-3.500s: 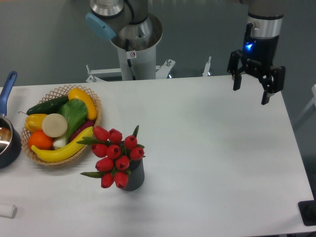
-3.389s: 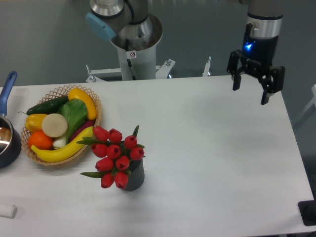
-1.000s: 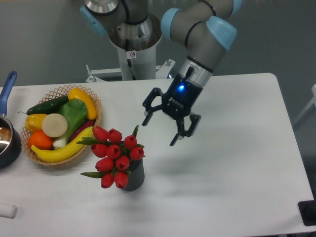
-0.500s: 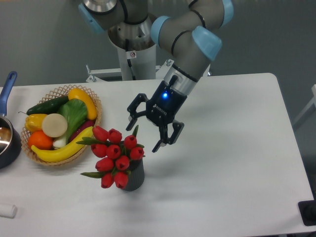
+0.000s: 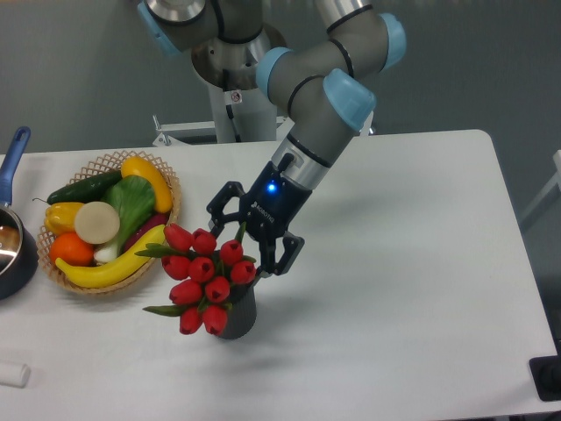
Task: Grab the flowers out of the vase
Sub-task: 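Lower the gripper around the tulip stems above the vase rim, then close the gripper on the tulip stems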
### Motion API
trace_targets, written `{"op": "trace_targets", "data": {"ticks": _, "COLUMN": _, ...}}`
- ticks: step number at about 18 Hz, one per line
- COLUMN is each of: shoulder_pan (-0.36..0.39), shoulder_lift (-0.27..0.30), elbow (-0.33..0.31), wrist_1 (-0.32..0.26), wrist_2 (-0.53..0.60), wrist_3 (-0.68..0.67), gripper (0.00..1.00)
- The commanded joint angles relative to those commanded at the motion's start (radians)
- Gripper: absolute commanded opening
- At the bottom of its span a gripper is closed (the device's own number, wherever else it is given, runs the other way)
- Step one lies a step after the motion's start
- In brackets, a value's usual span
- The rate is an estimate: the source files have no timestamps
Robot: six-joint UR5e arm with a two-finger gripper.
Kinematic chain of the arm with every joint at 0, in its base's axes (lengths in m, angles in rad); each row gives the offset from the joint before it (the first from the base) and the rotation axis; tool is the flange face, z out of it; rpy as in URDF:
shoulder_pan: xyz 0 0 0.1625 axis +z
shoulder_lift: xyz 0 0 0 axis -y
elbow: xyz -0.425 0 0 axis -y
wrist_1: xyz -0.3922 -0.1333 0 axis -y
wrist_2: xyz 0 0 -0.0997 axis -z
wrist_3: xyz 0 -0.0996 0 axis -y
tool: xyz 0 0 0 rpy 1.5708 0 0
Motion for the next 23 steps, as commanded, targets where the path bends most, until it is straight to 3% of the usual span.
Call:
{"op": "trace_targets", "data": {"ticks": 8, "shoulder_pan": -0.014, "shoulder_lift": -0.014, "elbow": 0.002, "wrist_1": 0.006, "wrist_2": 0.000, "wrist_3": 0.002, "gripper": 1.00}}
{"op": "trace_targets", "data": {"ticks": 16, "shoulder_pan": -0.012, "shoulder_lift": -0.020, "elbow": 0.017, "wrist_1": 0.006, "wrist_2": -0.003, "wrist_3": 0.003, "gripper": 0.59}}
{"op": "trace_targets", "data": {"ticks": 19, "shoulder_pan": -0.012, "shoulder_lift": -0.021, "elbow": 0.018, "wrist_1": 0.006, "wrist_2": -0.005, "wrist_3": 0.003, "gripper": 0.50}}
{"op": "trace_targets", "data": {"ticks": 23, "shoulder_pan": -0.008, "shoulder_lift": -0.021, "elbow": 0.029, "wrist_1": 0.006, "wrist_2": -0.018, "wrist_3": 0.000, "gripper": 0.46}}
